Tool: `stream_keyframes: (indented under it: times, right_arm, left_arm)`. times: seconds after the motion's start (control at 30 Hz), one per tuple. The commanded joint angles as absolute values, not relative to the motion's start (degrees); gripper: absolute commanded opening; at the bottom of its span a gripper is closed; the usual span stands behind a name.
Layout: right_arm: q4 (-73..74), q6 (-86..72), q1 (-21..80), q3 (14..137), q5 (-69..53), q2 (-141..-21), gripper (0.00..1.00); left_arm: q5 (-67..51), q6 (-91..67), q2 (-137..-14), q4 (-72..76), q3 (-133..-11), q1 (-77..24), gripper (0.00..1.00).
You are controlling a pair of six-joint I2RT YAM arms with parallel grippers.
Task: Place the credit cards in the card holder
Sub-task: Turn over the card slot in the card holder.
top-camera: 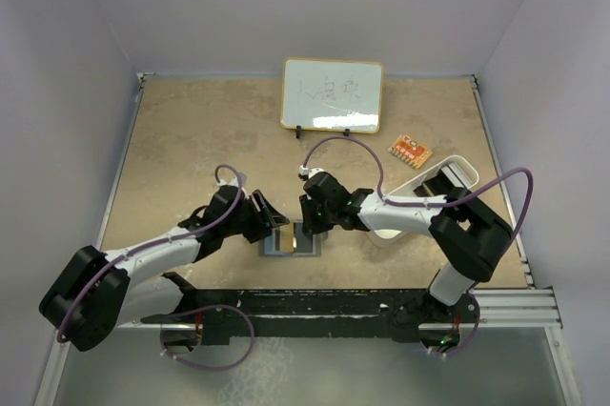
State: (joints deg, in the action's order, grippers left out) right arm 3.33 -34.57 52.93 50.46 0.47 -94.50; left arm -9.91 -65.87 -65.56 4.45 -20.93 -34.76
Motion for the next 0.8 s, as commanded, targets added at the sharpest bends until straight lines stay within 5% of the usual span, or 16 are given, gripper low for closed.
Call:
stream_keyframes:
  times: [0.0,0.5,0.77]
  right_arm:
    - [4.94,-34.98,53.18,48.61,0.44,-95.10,0.25]
    - [2.34,-35.98,53.17,47.46,-0.23,-94.12,0.23]
    - [3.02,-37.02,53.17,47.12,3.94,-89.66,0.25]
  left_arm:
    - [-14.93,-71.93,-64.25,16.68,-18.55,-34.49,0.55]
    - [-17.45,-81.47,-66.86,34.95,-13.31,-35.29,0.55]
    - [-16.43,-78.35,-69.97,32.64,-14.39,-35.77,0.54]
